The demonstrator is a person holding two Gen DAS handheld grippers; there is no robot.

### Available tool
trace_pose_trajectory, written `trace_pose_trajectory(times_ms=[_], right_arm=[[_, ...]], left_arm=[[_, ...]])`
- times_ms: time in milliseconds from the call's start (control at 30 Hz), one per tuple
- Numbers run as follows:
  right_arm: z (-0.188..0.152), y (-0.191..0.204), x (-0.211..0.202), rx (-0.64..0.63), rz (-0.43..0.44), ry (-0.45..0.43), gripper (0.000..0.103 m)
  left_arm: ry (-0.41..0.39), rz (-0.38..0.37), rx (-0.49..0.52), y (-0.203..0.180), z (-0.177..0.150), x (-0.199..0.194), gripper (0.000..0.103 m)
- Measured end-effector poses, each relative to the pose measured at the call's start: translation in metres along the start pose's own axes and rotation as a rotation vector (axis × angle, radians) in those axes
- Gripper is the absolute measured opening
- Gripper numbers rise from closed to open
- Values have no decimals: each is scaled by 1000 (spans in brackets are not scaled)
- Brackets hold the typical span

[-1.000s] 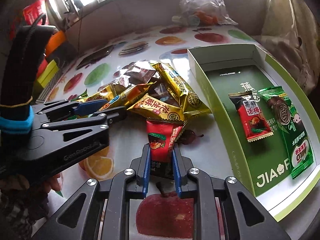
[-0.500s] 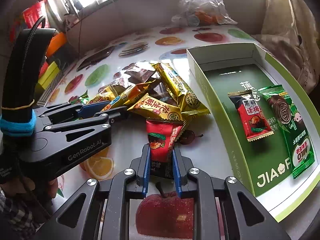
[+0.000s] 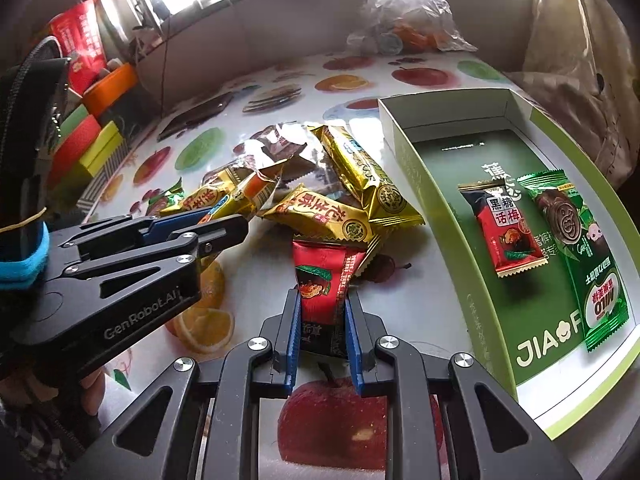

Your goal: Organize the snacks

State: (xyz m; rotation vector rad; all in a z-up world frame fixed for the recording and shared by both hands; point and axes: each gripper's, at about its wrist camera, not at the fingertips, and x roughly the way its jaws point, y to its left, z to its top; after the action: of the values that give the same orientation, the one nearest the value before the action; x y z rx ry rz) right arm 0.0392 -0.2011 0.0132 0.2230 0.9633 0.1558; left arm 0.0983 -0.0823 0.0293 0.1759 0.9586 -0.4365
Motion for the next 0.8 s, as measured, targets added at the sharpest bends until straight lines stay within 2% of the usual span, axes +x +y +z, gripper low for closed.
trace_pose_trajectory(times_ms=[400, 800], right_arm=[[-2, 10, -12, -23, 7, -24, 20], [5, 13, -36, -41, 0, -77, 20]], left_arm=[[-41, 14, -12, -4, -9, -25, 25], [-107, 10, 4, -12, -2, -56, 25]])
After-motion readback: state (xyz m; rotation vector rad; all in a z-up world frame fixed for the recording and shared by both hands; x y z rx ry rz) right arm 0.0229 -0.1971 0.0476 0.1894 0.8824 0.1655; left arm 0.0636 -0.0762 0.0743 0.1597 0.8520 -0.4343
